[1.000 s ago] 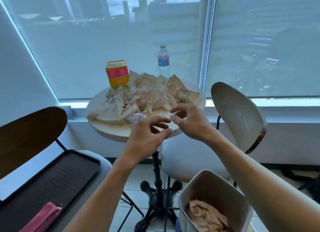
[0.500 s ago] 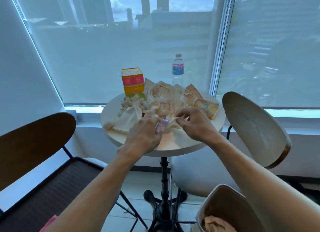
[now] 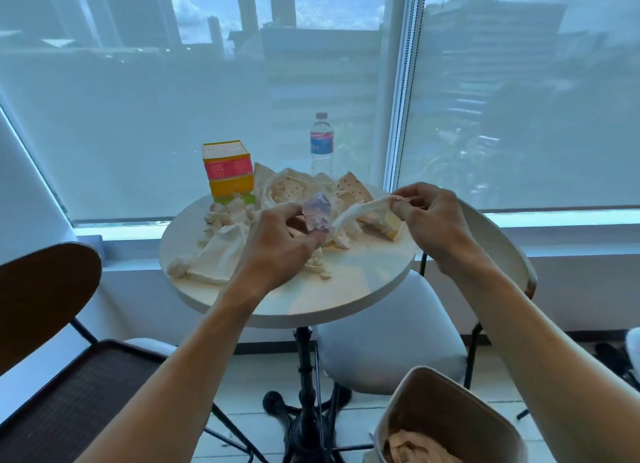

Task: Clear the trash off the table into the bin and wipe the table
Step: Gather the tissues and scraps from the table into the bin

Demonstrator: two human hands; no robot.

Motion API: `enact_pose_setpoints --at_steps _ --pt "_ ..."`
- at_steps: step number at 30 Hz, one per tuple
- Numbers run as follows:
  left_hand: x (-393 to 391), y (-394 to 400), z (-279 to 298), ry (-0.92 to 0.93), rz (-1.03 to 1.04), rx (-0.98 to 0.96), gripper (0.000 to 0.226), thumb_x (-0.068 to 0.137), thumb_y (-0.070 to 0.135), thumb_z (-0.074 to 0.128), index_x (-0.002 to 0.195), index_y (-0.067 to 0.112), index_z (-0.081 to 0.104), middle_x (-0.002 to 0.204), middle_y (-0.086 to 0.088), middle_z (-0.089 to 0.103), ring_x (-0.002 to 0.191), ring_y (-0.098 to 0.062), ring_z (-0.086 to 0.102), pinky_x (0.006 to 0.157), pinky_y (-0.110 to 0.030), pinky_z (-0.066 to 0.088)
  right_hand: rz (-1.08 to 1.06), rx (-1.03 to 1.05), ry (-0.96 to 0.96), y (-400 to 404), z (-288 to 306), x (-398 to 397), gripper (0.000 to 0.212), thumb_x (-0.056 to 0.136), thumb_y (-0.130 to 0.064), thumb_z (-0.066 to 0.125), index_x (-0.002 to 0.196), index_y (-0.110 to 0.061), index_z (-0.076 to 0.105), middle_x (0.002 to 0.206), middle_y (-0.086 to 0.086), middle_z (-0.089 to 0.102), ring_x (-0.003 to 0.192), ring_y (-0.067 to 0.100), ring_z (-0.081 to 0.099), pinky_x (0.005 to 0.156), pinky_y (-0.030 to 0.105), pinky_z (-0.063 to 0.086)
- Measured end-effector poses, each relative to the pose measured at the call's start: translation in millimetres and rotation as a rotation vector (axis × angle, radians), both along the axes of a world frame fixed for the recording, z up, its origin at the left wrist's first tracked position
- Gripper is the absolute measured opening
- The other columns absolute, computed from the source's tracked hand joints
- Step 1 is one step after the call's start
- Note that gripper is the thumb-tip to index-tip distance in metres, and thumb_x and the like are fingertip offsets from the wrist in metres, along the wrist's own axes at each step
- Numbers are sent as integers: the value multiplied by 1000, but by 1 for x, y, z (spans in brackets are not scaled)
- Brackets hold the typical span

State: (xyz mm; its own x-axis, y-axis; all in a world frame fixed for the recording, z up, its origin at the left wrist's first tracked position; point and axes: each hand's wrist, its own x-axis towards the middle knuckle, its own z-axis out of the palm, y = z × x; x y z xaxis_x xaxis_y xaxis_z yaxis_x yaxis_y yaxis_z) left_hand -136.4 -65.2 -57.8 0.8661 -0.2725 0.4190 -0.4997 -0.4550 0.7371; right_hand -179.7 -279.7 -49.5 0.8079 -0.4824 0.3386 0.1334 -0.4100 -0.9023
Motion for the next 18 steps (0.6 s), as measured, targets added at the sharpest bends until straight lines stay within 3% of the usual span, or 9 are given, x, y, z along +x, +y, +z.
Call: enact_pose_setpoints --at_steps 3,7,11,18 --pt "-3 -6 -1 20 -34 -21 18 80 33 76 98 30 71 80 14 68 70 1 63 67 -26 52 -15 127 11 -15 -4 -11 11 88 -10 63 84 -15 71 71 4 61 69 15 56 70 30 49" --pt "-12 -22 -6 40 -102 -44 23 79 31 78 101 27 72 80 13 68 65 2 61 70 -30 55 -46 159 51 -35 -16 -32 13 89 -7 59 83 -14 68 76 7 61 65 9 55 61 15 46" --pt "-21 -41 -13 119 -180 -68 20 75 34 78 93 31 71 79 11 70 66 -5 62 72 -33 55 -41 186 120 -56 -35 -50 18 89 -5 56 81 -16 67 79 8 66 68 11 59 59 22 44" --pt "-52 -74 -20 109 -256 -37 20 81 23 76 101 22 72 84 4 69 53 3 53 55 -11 40 2 119 277 -84 -77 -80 23 91 0 49 84 -11 67 84 6 66 66 1 61 62 22 45"
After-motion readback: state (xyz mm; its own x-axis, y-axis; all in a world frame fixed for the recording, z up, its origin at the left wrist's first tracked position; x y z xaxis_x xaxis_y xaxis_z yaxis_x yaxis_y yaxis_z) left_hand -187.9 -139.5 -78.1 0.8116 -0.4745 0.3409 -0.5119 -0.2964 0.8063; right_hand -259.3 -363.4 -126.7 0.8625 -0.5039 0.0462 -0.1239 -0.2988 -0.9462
